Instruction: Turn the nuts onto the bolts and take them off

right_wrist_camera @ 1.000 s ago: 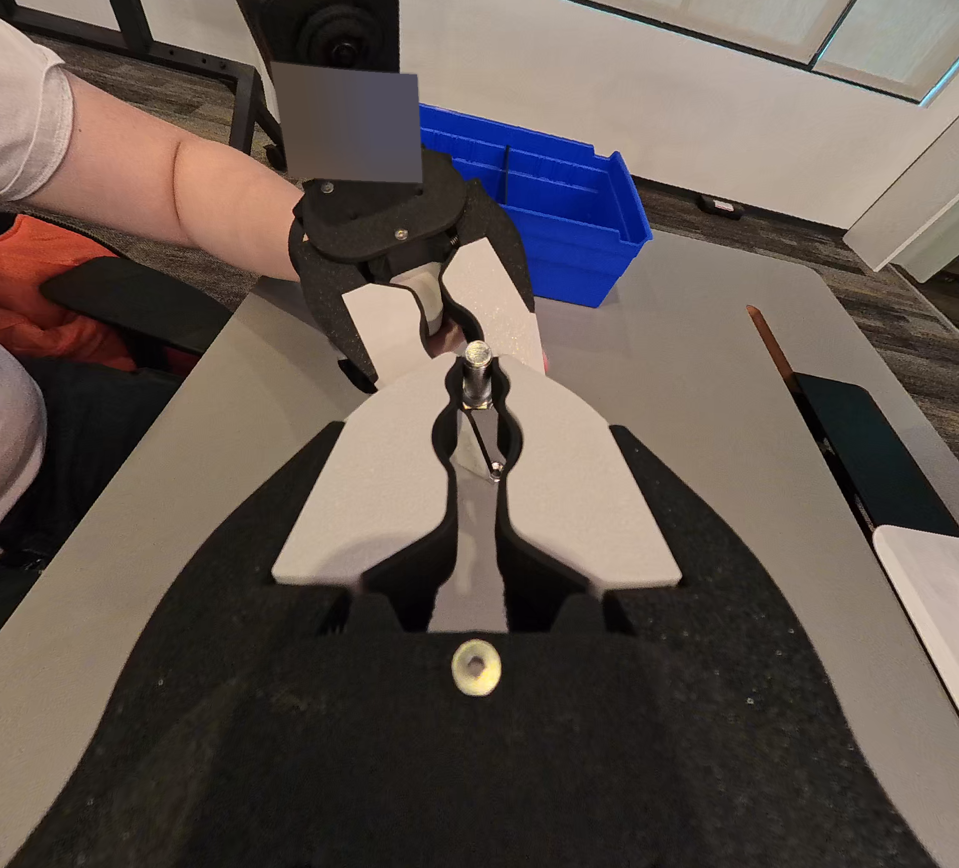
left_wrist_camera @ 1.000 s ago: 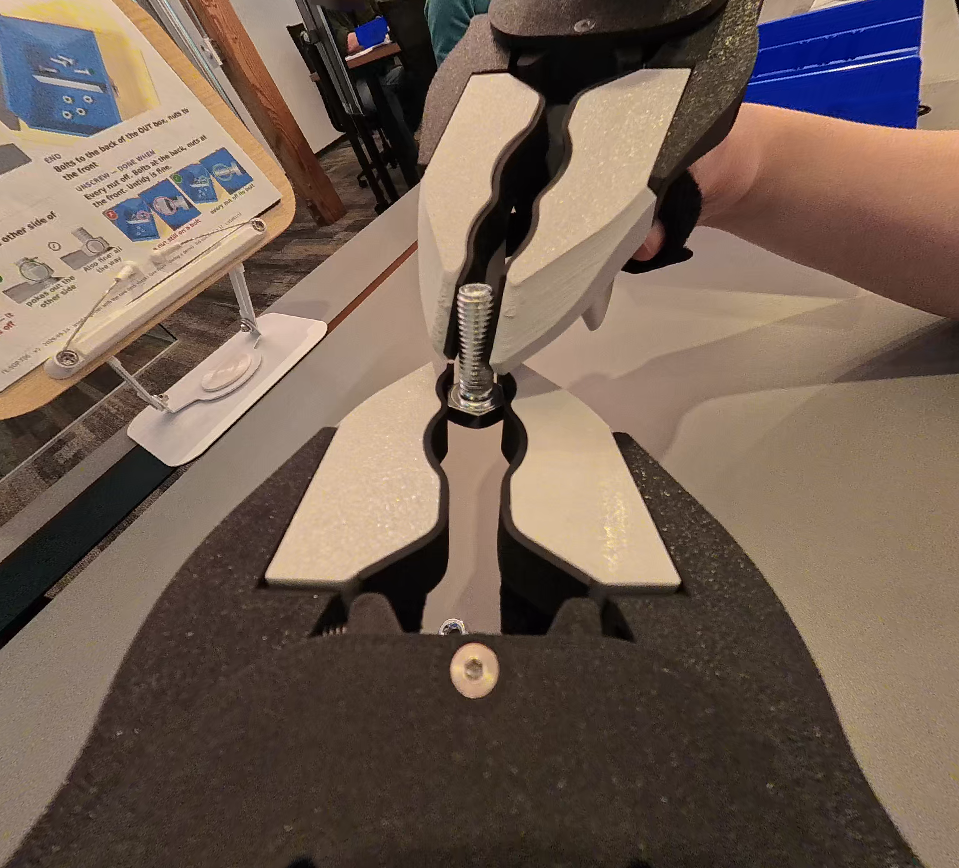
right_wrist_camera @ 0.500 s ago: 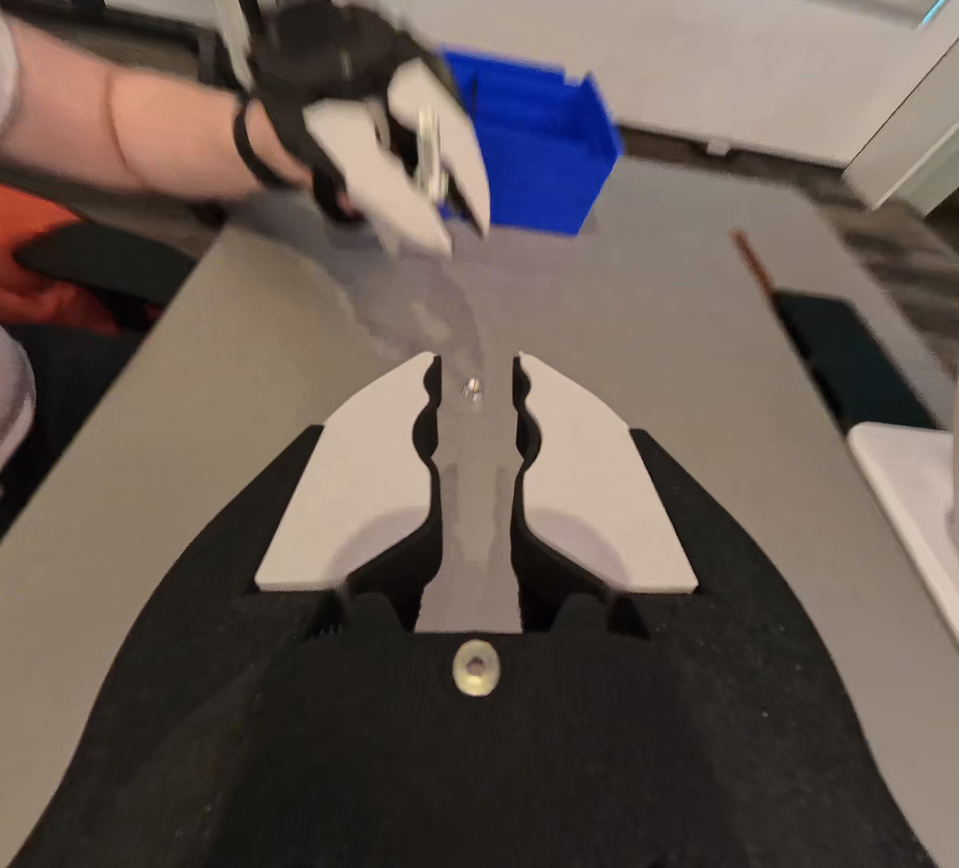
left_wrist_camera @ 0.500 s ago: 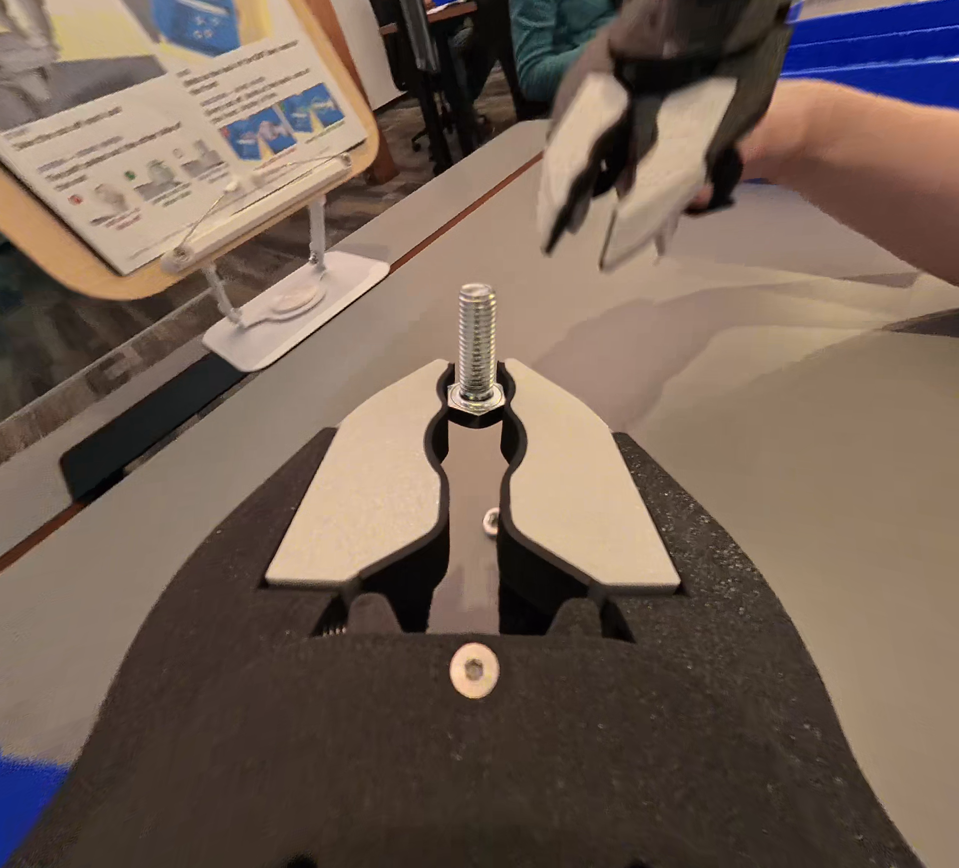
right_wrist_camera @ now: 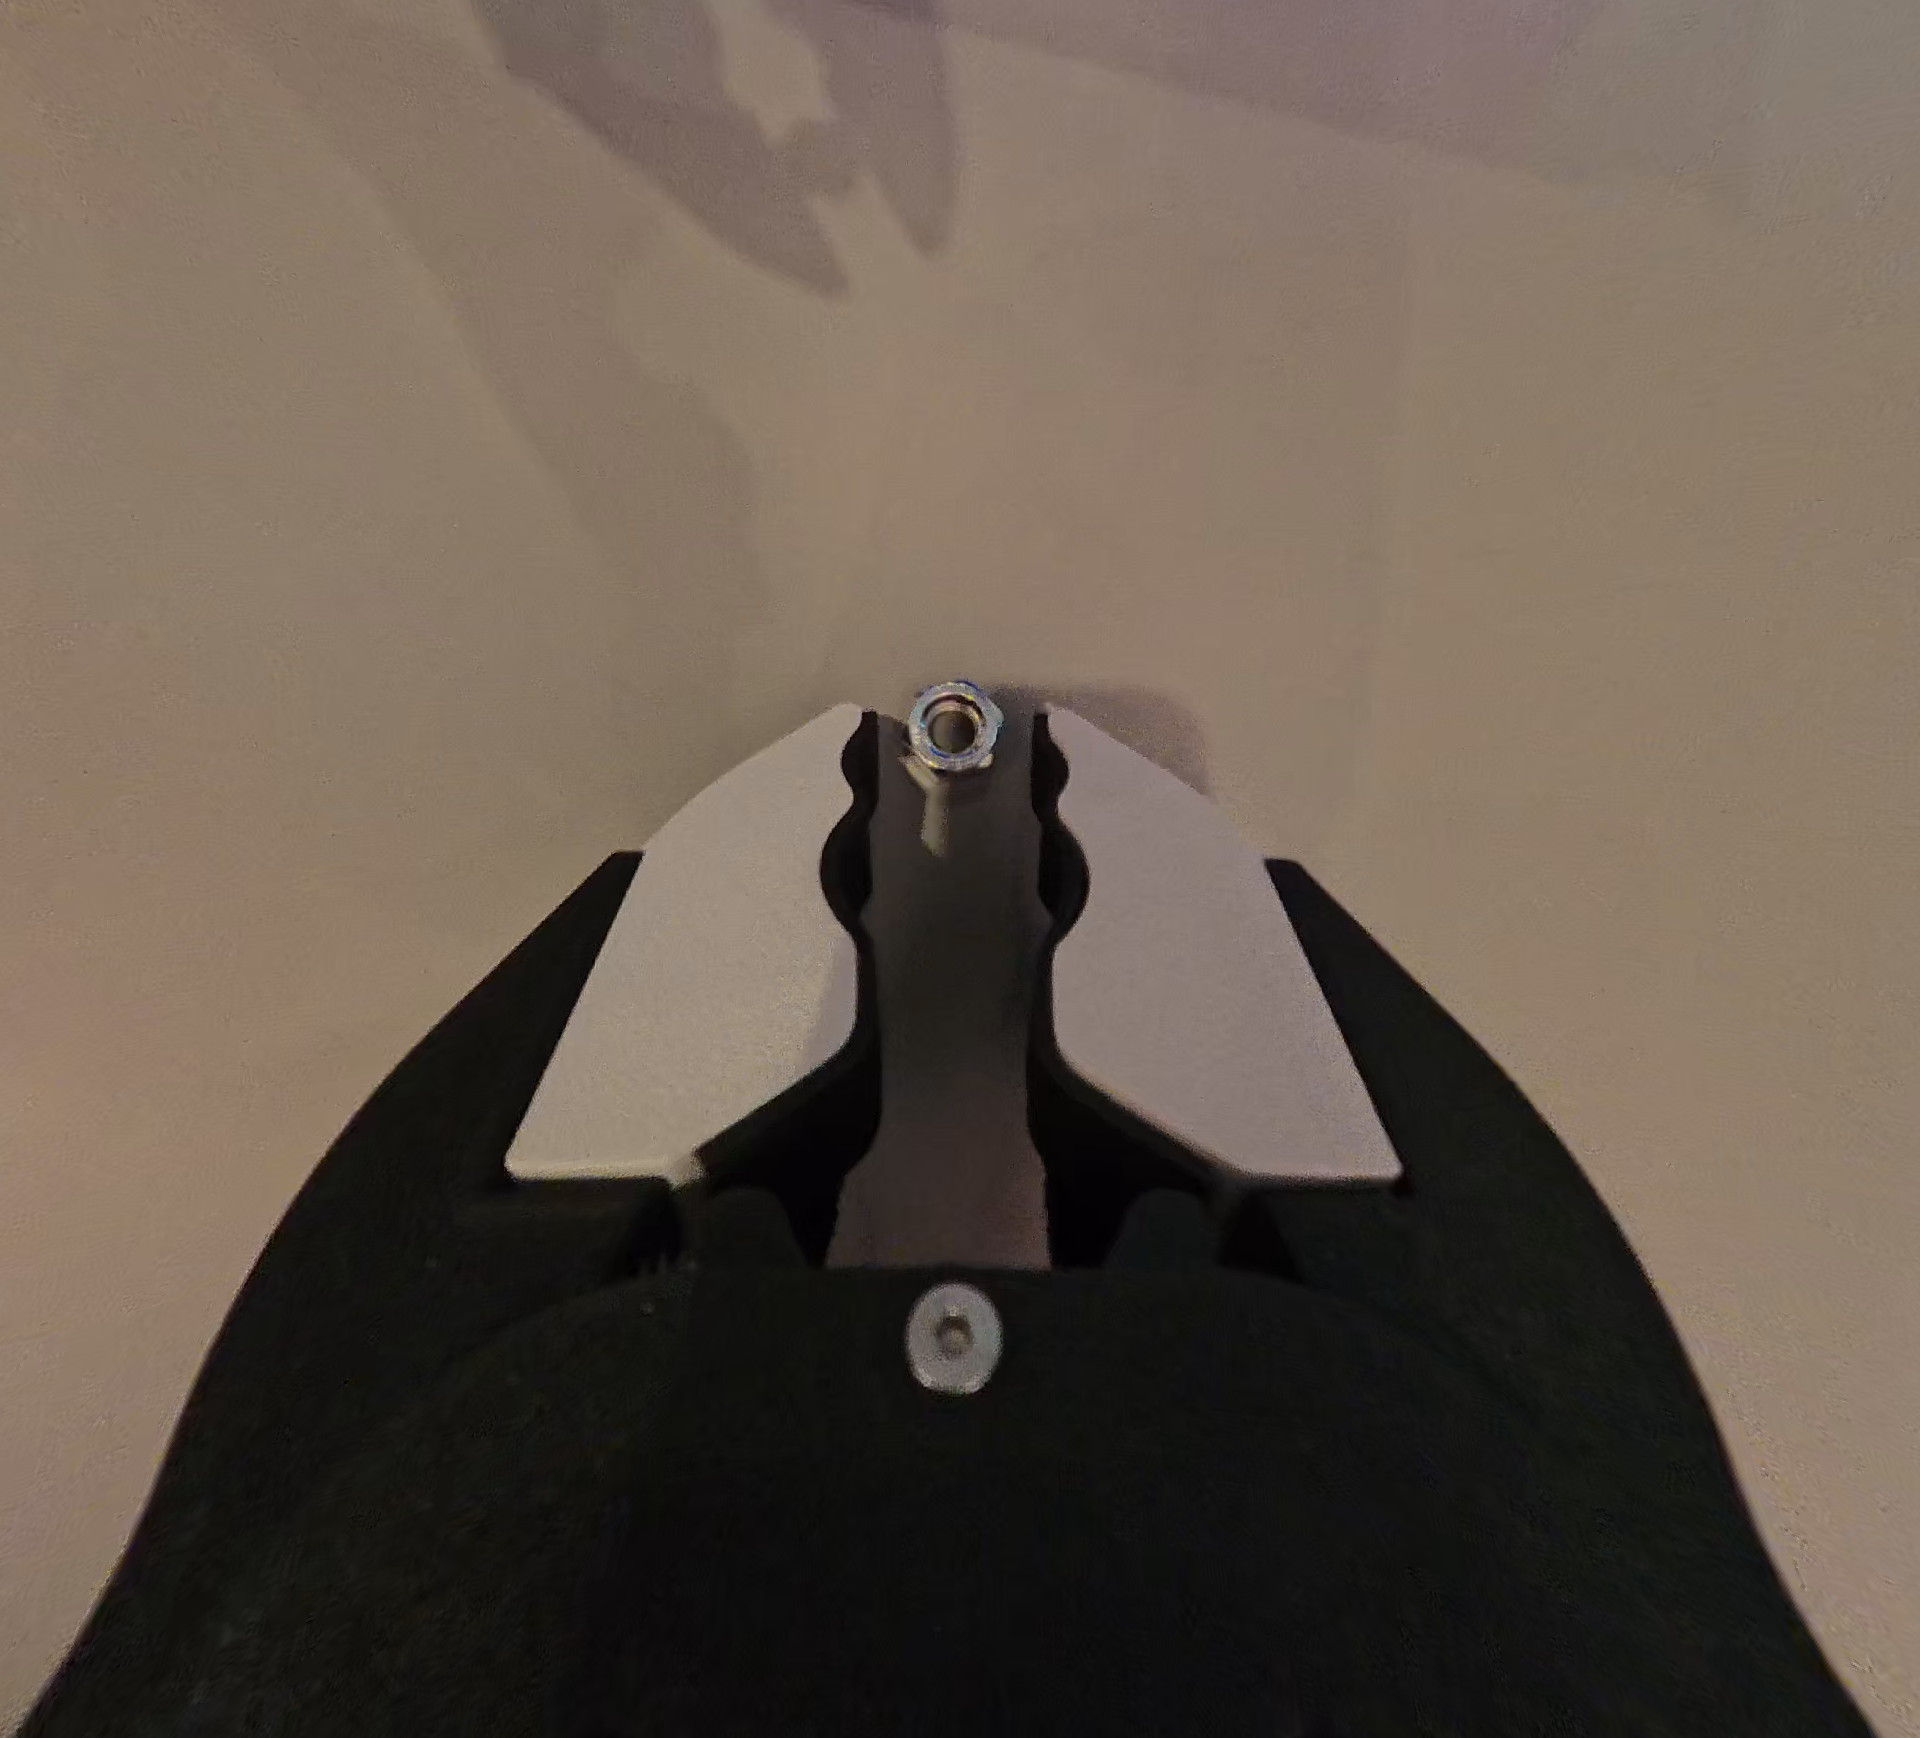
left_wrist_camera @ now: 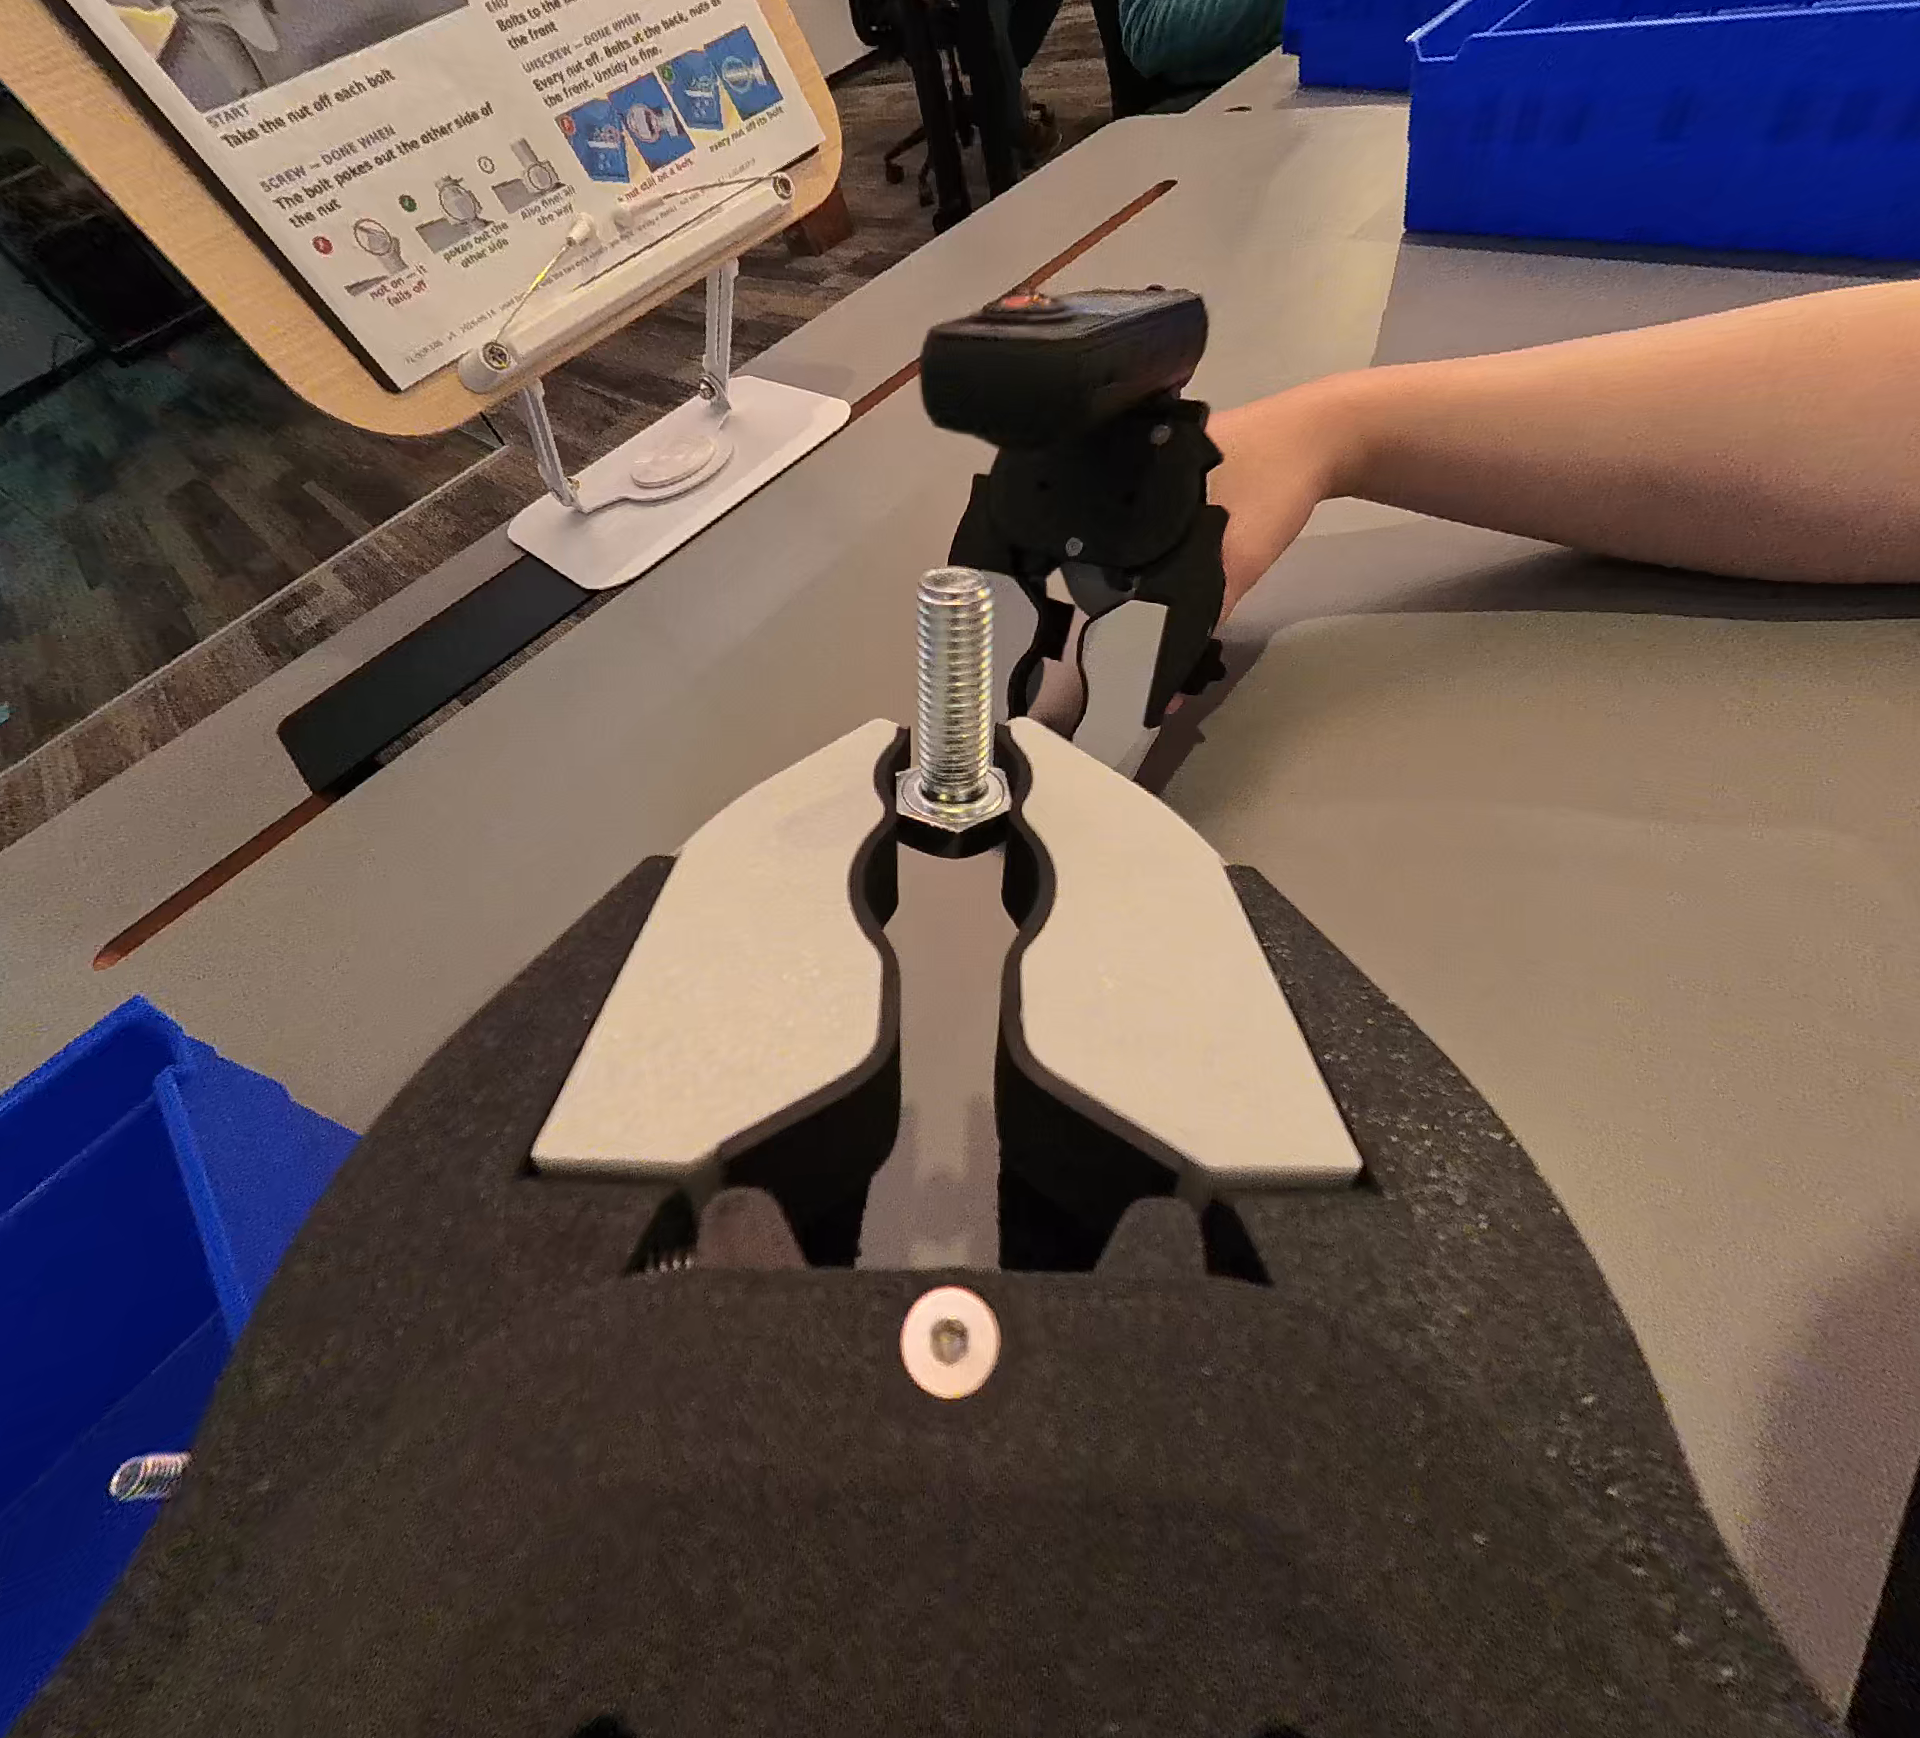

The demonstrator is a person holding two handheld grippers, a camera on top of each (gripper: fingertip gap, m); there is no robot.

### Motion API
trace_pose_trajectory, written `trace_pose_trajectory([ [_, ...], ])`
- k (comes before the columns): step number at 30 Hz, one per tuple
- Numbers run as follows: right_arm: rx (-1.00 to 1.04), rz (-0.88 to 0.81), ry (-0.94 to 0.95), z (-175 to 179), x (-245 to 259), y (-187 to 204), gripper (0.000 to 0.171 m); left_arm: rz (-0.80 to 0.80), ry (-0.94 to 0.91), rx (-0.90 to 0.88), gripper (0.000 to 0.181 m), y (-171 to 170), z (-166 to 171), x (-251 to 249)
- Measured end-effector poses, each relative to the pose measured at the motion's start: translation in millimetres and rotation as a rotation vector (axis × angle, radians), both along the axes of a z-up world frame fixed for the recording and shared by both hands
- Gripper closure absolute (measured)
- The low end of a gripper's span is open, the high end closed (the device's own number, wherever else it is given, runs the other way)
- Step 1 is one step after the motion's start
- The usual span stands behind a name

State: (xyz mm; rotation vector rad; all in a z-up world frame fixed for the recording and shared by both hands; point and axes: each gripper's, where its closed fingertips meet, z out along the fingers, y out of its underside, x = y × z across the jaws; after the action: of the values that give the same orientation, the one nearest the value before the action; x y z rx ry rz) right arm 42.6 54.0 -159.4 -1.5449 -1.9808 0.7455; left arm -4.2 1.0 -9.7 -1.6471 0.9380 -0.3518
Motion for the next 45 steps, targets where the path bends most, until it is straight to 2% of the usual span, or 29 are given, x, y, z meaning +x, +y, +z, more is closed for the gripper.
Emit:
trace_pose_trajectory([
  [2, -0.008, -0.007, -0.015, -3.6, 0.1, 0.1, 0.145, -0.006, -0.002, 0.005, 0.166, -0.6, 0.4, 0.7],
  [3, -0.013, -0.005, -0.007, -3.0, -1.2, -0.9, 0.153, -0.004, -0.002, 0.008, 0.166, 0.9, 0.6, 0.9],
  [7, 0.032, -0.018, -0.002, 7.7, 5.3, 3.7, 0.154, -0.012, -0.021, 0.008, 0.166, 14.3, 4.2, 7.7],
  [10, -0.001, -0.044, 0.114, 56.6, 29.2, 6.4, 0.154, -0.064, -0.043, -0.019, 0.166, 30.5, 10.6, 25.4],
  [16, 0.016, -0.164, 0.481, 199.3, 104.2, 0.0, 0.154, -0.278, -0.055, -0.163, 0.166, 57.2, 19.5, 99.1],
  [19, 0.097, -0.246, 0.554, 237.3, 134.6, -9.8, 0.154, -0.365, -0.083, -0.197, 0.166, 64.6, 29.0, 141.3],
  [22, 0.117, -0.328, 0.588, 259.4, 155.1, -14.7, 0.154, -0.467, -0.078, -0.230, 0.166, 62.3, 33.7, 177.9],
  [27, 0.067, -0.390, 0.536, 259.6, 166.9, -14.4, 0.154, -0.557, -0.040, -0.263, 0.166, 51.3, 31.2, 205.8],
  [35, 0.029, -0.271, 0.369, 224.3, 151.4, -25.4, 0.154, -0.602, 0.060, -0.287, 0.166, 26.4, 13.9, 201.2],
  [45, 0.004, -0.166, 0.356, 219.7, 135.8, -42.1, 0.154, -0.634, 0.064, -0.288, 0.166, 13.9, 16.5, 199.5],
])
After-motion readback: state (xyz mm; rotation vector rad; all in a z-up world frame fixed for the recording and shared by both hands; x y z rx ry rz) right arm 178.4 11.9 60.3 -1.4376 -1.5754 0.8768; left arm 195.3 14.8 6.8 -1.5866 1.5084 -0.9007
